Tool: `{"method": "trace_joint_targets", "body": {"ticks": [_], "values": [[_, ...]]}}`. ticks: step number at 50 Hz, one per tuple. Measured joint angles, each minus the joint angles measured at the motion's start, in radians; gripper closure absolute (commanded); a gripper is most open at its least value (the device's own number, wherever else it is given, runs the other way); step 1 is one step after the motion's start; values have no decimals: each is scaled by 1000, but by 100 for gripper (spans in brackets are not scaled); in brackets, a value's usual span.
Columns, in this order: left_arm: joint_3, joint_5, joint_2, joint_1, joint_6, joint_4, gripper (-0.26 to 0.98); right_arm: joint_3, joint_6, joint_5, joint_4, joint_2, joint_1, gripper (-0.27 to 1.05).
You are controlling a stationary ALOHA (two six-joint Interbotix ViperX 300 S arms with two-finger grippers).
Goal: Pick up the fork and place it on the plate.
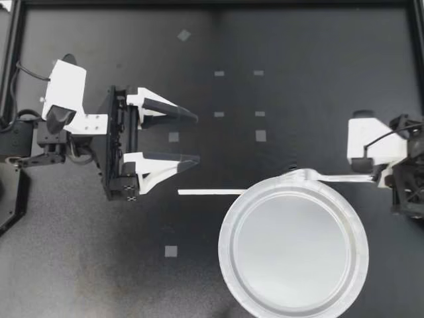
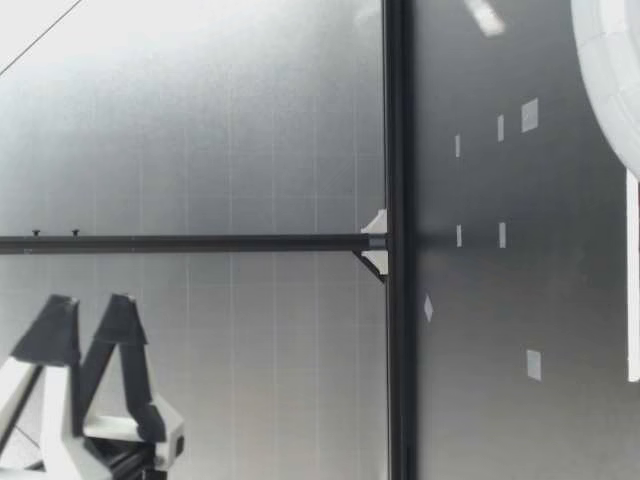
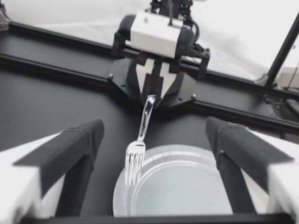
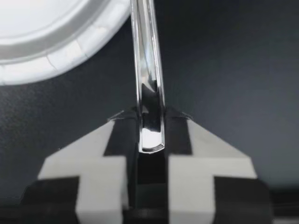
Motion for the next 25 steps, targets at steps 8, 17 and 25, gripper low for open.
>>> {"method": "trace_joint_targets", "body": {"ticks": [8,17,25], "values": [[12,2,0,0,2,0,-19,3,-37,-23,3,95,2,71],[21,0,-5,0,9,-2,-19,0,-51,-48,15,150,0,71],[28,2,-6,0,11,0,-19,-2,-49,-74,34,153,0,71]]}}
